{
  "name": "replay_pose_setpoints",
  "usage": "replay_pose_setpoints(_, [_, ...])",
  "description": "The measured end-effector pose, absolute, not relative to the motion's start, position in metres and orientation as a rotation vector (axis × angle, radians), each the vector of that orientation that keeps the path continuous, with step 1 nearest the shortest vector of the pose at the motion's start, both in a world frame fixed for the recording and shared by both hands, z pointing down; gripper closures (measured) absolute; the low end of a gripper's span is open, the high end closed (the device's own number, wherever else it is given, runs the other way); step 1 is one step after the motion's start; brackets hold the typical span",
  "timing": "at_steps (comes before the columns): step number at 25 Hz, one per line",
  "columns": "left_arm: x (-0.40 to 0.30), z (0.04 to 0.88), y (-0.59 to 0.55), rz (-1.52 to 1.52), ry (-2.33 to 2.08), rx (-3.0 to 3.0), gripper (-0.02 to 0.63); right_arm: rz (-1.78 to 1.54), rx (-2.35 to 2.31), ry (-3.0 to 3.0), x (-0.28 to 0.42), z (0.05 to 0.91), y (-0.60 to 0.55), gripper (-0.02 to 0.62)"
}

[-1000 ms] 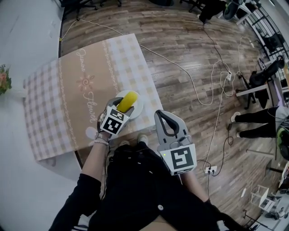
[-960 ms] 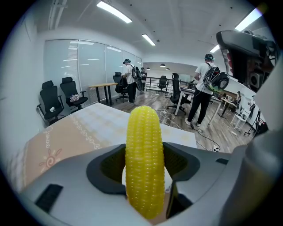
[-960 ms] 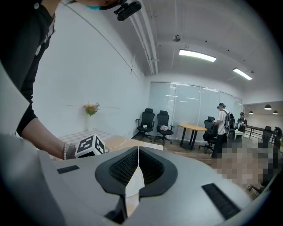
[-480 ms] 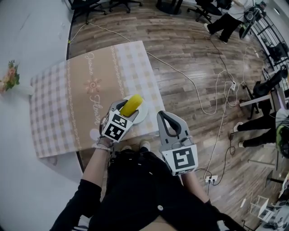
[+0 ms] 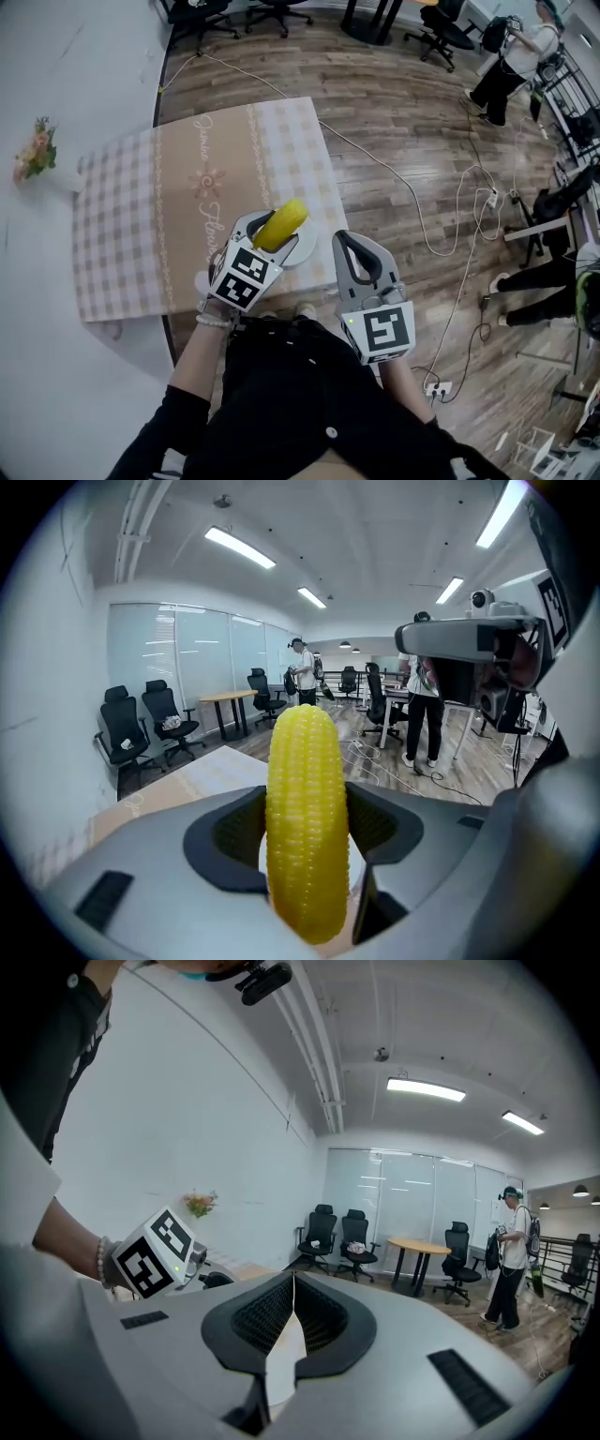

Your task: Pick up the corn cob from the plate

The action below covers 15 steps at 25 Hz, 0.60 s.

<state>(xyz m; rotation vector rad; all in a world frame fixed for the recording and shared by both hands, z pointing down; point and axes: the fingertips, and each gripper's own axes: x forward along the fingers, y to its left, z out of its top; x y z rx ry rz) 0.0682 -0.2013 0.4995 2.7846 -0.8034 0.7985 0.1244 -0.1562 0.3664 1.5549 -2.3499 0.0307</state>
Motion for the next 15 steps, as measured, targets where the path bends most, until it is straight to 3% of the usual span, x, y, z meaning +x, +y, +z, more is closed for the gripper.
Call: replay_pose_setpoints(15, [0.044,0.440,-0.192,0.737,-0.957,2.861,0.347,-0.035,1.517,-2.435,0.112,0.348,-0.177,0.554])
